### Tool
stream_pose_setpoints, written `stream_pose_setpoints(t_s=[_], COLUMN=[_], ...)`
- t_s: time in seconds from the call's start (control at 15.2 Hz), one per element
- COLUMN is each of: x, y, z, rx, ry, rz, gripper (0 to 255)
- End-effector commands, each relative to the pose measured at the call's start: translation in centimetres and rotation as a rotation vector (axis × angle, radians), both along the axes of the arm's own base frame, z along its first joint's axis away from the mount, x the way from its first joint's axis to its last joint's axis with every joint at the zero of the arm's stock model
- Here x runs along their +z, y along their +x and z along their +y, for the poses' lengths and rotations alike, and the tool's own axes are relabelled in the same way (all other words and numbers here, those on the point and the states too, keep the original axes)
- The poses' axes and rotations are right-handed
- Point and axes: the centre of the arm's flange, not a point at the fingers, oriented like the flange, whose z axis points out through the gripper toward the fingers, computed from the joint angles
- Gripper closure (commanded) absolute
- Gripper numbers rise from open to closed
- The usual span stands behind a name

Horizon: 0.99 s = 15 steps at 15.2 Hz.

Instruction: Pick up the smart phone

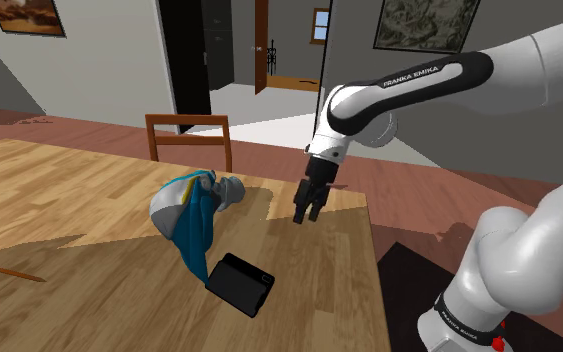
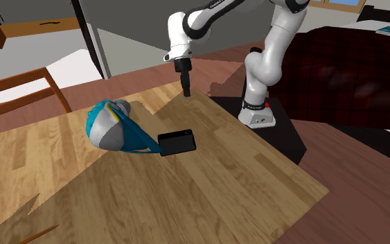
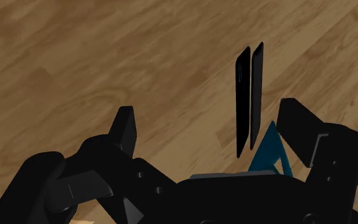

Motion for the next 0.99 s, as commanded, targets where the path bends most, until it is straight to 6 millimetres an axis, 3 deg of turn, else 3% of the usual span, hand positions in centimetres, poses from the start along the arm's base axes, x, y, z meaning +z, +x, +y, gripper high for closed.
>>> stream_pose_setpoints(t_s=[0.0, 0.66, 0.92], x=[-1.4, -6.8, -8.5], y=[1.0, 4.8, 4.9], z=[2.0, 12.2, 12.6], rx=[0.013, 0.084, 0.087], ry=[0.042, 0.243, 0.25], rz=[0.006, 0.038, 0.039], gripper=[0, 0, 0])
